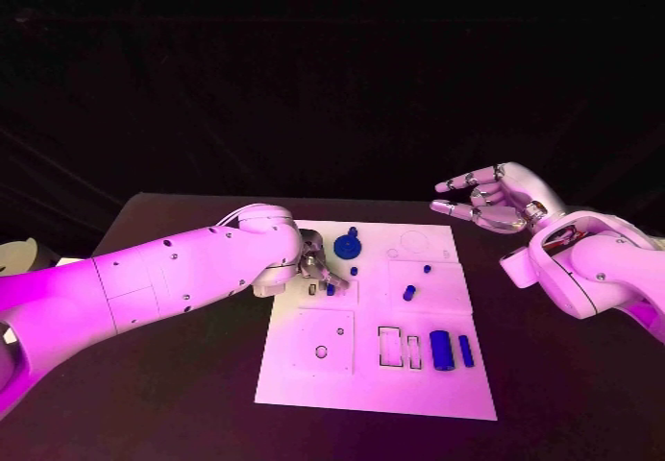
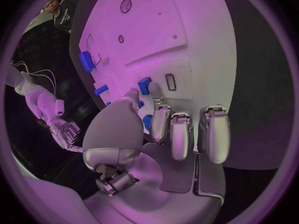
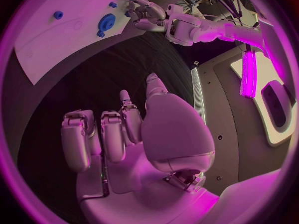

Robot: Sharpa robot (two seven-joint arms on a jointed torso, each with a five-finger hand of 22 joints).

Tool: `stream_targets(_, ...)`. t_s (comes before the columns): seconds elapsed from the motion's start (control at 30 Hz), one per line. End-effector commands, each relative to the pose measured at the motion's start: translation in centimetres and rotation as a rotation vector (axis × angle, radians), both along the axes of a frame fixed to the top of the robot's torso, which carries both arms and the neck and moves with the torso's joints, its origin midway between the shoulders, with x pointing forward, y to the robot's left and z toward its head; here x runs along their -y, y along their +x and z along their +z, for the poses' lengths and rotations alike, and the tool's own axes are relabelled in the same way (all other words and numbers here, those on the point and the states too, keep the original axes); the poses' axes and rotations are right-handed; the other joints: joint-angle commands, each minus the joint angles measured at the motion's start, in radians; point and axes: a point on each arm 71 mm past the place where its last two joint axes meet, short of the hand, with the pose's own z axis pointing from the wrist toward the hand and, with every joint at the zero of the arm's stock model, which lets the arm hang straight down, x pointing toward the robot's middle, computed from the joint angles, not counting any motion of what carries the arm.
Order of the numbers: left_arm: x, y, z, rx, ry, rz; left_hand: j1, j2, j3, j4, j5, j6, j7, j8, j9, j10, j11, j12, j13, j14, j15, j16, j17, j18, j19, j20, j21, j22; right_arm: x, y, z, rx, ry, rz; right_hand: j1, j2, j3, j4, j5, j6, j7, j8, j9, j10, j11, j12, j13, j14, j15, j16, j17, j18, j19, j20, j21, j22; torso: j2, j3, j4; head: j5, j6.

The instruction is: Assemble the parts on the task board

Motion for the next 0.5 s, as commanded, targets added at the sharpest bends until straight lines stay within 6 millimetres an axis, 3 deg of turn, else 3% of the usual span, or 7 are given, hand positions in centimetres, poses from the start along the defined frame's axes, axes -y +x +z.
stream_targets(0.03,-0.5,-1.0,-1.9,-0.067,0.038,-0.002,-0.006,0.004,-0.009,0.000,-0.001,0.000,0.008,-0.002,0.000,0.012,0.001,-0.007,0.002,0.103,0.003,0.003,0.263,-0.013,0.069,0.003,-0.007,0.201,-0.2,0.0,0.0,0.001,-0.005,0.017,-0.012,-0.002,-0.007,0.001,0.007,-0.003,-0.005,0.000,0.002,-0.004,0.004,-0.005,0.122,0.087,0.003,-0.006,0.181,0.010,0.069,0.005,-0.007,0.197,0.000,-0.0005,0.0002,-0.001,0.001)
stream_targets(0.17,-0.8,-1.1,-1.3,-0.046,-0.035,0.041,0.011,0.006,-0.032,-0.002,0.000,-0.021,0.014,-0.008,0.000,-0.007,0.004,-0.042,-0.030,0.103,0.004,0.003,0.263,-0.007,0.057,0.001,-0.025,0.180,-0.1,0.1,-0.1,0.000,-0.005,0.015,-0.012,-0.002,-0.007,0.001,0.007,-0.003,-0.005,0.000,0.002,-0.004,0.004,-0.005,0.122,0.087,0.003,-0.006,0.181,0.010,0.069,0.005,-0.007,0.197,0.000,-0.0004,0.0003,-0.002,0.005)
stream_targets(0.33,-1.2,-1.3,-0.4,-0.044,-0.194,0.135,0.044,-0.020,-0.103,0.004,0.005,-0.093,0.040,-0.033,-0.013,-0.097,0.025,-0.187,-0.166,0.103,0.016,0.003,0.263,0.018,0.008,0.011,-0.103,0.091,0.0,0.2,-0.2,-0.001,-0.006,0.011,-0.012,-0.002,-0.007,0.001,0.007,-0.003,-0.005,0.000,0.002,-0.004,0.004,-0.005,0.122,0.087,0.003,-0.006,0.181,0.010,0.069,0.005,-0.007,0.197,0.000,-0.0005,-0.0003,-0.004,0.012)
stream_targets(0.5,-1.9,-1.4,0.3,-0.052,-0.288,0.198,0.032,-0.035,-0.150,0.008,0.000,-0.099,0.045,-0.037,-0.026,-0.106,0.030,-0.199,-0.182,0.103,0.020,0.003,0.263,0.019,0.007,0.016,-0.109,0.086,0.1,0.5,-0.3,-0.004,-0.007,0.006,-0.013,-0.001,-0.010,0.002,0.007,-0.003,-0.005,0.000,0.002,-0.004,0.004,-0.006,0.121,0.086,0.003,-0.007,0.179,0.011,0.068,0.005,-0.007,0.196,-0.001,-0.0007,0.0005,-0.004,0.015)
